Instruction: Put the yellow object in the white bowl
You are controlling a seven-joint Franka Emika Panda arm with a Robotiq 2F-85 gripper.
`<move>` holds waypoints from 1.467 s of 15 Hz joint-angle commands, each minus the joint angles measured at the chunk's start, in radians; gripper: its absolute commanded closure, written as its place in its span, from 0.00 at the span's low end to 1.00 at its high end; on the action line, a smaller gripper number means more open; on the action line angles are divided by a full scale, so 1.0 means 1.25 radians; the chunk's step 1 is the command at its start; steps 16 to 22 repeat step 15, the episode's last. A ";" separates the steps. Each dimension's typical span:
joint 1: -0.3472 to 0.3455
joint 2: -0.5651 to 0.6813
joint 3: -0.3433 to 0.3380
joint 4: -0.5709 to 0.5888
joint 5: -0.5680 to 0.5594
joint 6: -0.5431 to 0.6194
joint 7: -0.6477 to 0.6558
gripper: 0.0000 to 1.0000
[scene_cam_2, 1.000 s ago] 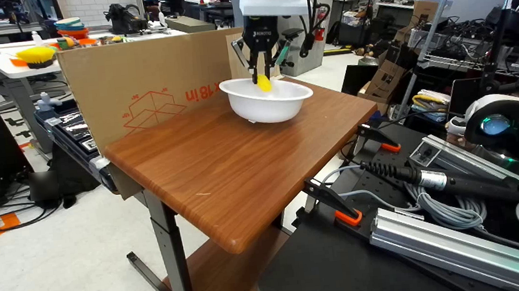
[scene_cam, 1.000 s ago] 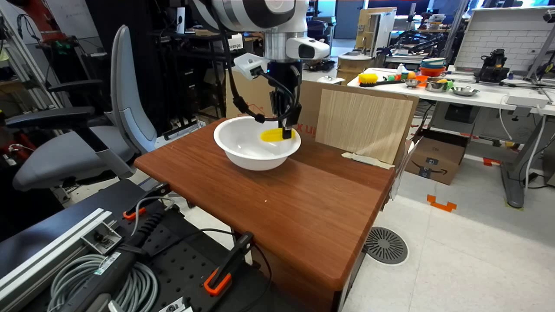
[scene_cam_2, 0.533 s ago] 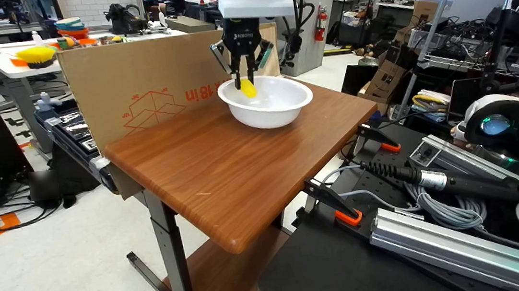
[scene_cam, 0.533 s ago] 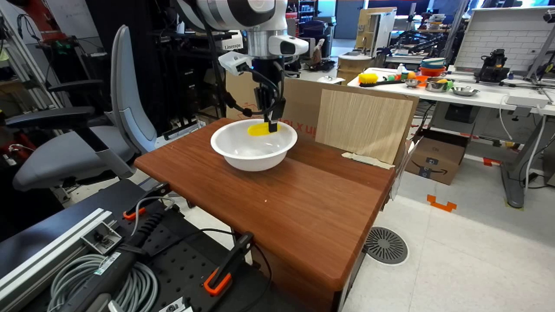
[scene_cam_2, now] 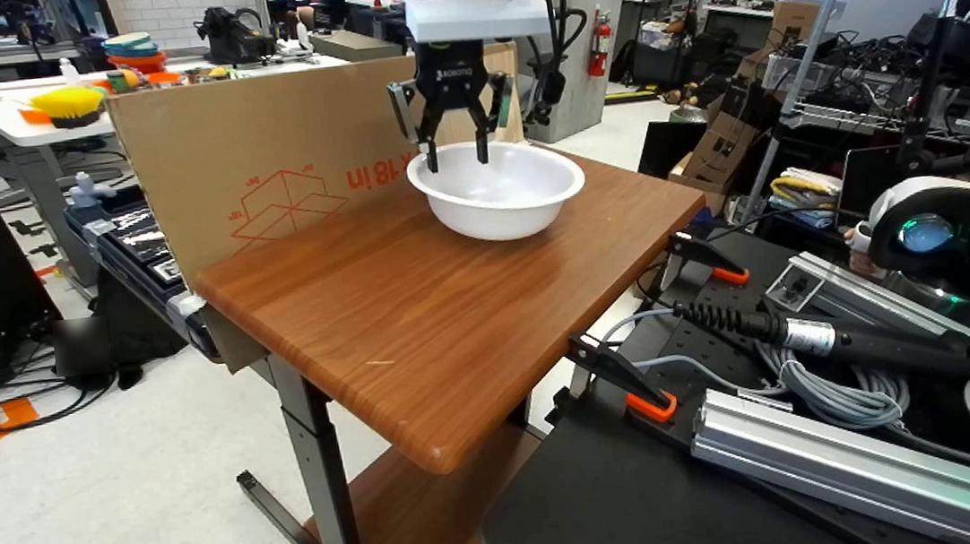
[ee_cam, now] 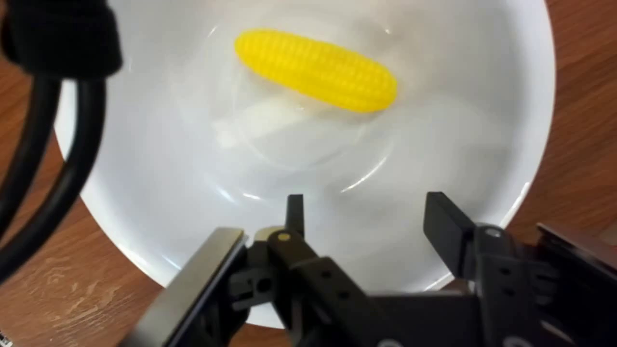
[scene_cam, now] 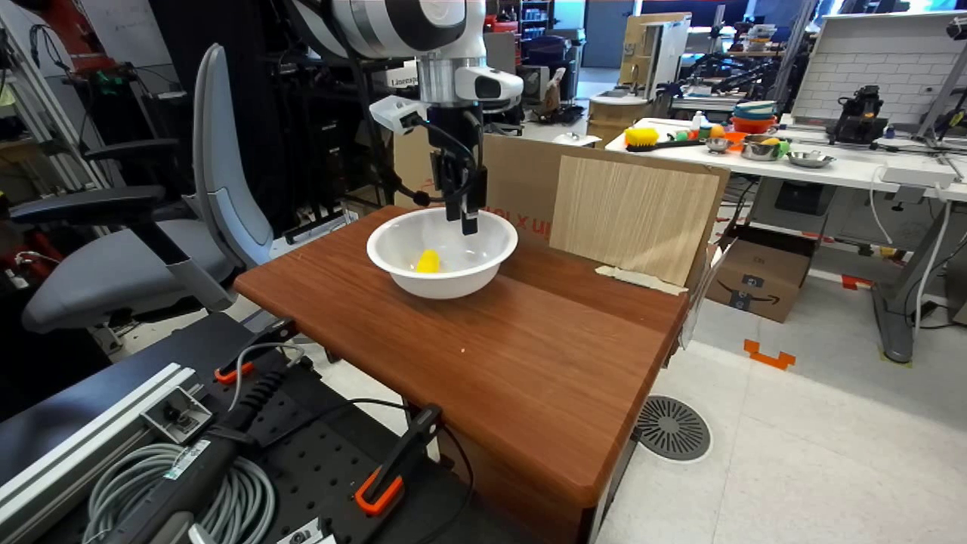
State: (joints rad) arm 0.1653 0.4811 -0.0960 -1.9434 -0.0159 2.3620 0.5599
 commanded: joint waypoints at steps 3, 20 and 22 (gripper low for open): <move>0.000 -0.037 -0.006 -0.010 -0.015 -0.055 0.014 0.00; -0.044 -0.226 0.018 -0.106 -0.004 -0.163 -0.015 0.00; -0.044 -0.226 0.018 -0.106 -0.004 -0.163 -0.015 0.00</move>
